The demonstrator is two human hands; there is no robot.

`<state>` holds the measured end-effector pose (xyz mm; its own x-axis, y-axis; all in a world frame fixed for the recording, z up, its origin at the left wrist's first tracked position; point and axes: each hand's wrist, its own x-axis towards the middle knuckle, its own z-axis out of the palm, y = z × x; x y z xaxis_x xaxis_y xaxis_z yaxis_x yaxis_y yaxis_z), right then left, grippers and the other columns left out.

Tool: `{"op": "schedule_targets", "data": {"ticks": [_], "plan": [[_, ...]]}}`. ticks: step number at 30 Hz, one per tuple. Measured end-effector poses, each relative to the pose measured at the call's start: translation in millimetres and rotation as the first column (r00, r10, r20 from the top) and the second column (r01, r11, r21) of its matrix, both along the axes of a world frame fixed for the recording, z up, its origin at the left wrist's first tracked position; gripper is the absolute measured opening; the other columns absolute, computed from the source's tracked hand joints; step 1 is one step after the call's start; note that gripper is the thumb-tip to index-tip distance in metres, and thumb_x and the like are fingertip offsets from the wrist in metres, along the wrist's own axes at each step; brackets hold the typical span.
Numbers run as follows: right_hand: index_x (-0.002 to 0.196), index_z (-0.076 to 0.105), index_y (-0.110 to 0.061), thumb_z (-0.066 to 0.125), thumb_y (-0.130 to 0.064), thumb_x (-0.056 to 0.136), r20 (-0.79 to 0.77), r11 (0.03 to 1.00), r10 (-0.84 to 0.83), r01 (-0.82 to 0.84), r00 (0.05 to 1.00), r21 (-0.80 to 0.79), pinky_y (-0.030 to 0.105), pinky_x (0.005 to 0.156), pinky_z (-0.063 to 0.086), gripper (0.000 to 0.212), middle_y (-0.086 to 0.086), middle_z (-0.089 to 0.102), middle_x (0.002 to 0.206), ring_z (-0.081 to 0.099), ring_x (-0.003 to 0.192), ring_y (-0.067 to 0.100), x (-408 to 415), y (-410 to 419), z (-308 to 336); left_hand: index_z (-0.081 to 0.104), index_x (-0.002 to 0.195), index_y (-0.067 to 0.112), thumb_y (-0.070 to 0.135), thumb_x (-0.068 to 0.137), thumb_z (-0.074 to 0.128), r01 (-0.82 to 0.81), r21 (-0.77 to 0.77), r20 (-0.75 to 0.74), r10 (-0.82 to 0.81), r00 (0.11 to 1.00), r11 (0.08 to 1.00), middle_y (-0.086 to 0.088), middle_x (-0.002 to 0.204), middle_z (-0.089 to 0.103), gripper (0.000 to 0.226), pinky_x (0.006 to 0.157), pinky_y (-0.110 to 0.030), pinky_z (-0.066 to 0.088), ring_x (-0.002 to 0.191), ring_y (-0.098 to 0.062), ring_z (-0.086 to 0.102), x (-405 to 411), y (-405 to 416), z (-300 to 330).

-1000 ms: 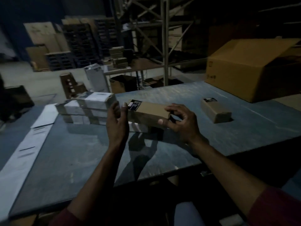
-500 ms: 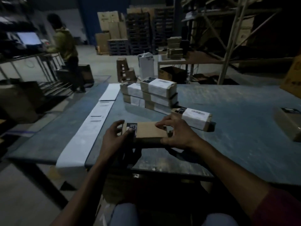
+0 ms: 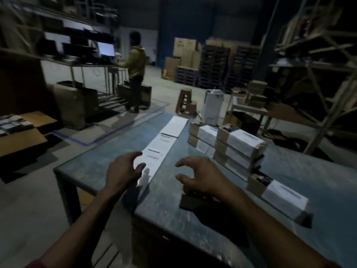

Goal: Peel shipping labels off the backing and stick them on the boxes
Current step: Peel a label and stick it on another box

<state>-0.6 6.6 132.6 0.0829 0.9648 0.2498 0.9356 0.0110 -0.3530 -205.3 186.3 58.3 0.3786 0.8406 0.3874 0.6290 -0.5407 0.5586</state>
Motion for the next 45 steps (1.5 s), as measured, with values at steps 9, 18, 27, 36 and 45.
{"op": "schedule_targets", "data": {"ticks": [9,18,27,36,45], "plan": [[0.139,0.067,-0.02,0.069,-0.032,0.091,0.141,0.971,0.034,0.0,0.989,-0.237,0.037,0.102,0.052,0.049,0.002,0.07,0.137,0.065,0.123,0.026,-50.5,113.3,-22.9,0.03,0.16,0.038,0.088,0.073,0.047,0.021,-0.191,-0.416,-0.1,0.904,0.981,0.002,0.169,0.028,0.102,0.118,-0.068,0.017,0.16,-0.028,0.006,-51.4,4.0,-16.5],[0.13,0.072,-0.026,0.073,-0.045,0.087,0.156,0.975,0.133,-0.1,0.979,-0.201,0.038,0.094,0.057,0.047,-0.004,0.076,0.125,0.068,0.117,0.022,-76.3,97.3,-39.3,0.019,0.164,0.03,0.079,0.074,0.056,0.079,-0.233,-0.269,-0.142,0.953,0.969,0.002,0.166,0.036,0.109,0.123,-0.058,0.012,0.16,-0.023,0.01,-81.1,-17.2,-13.3],[0.089,0.07,-0.019,0.081,-0.056,0.081,0.155,0.963,0.175,-0.136,0.972,-0.232,0.033,0.065,0.051,0.04,-0.006,0.071,0.079,0.065,0.074,0.015,-82.2,87.4,-35.4,0.009,0.165,0.029,0.078,0.074,0.05,0.162,-0.277,-0.2,-0.221,0.955,0.947,0.001,0.173,0.015,0.111,0.126,-0.055,-0.012,0.16,-0.016,-0.004,-76.0,-13.0,-21.9],[0.091,0.066,-0.025,0.059,-0.05,0.097,0.364,0.948,0.275,-0.187,0.89,-0.259,0.031,0.064,0.044,0.026,-0.002,0.071,0.085,0.063,0.08,0.026,-93.0,82.8,-29.3,0.038,0.156,0.039,0.092,0.066,0.044,0.181,-0.169,-0.035,-0.19,0.981,0.969,0.003,0.164,0.04,0.104,0.126,-0.054,-0.002,0.158,-0.018,0.018,-80.3,-17.7,-34.7],[0.137,0.067,-0.031,0.068,-0.042,0.096,0.21,0.981,0.179,-0.16,0.961,-0.105,0.038,0.087,0.059,0.043,-0.006,0.08,0.109,0.073,0.106,0.024,-90.1,81.2,-31.3,0.07,0.132,0.031,0.068,0.072,0.071,0.156,0.058,0.224,-0.165,0.96,0.986,0.002,0.126,0.069,0.07,0.097,-0.051,0.051,0.113,-0.019,0.059,-76.8,-15.4,-35.6]]}}
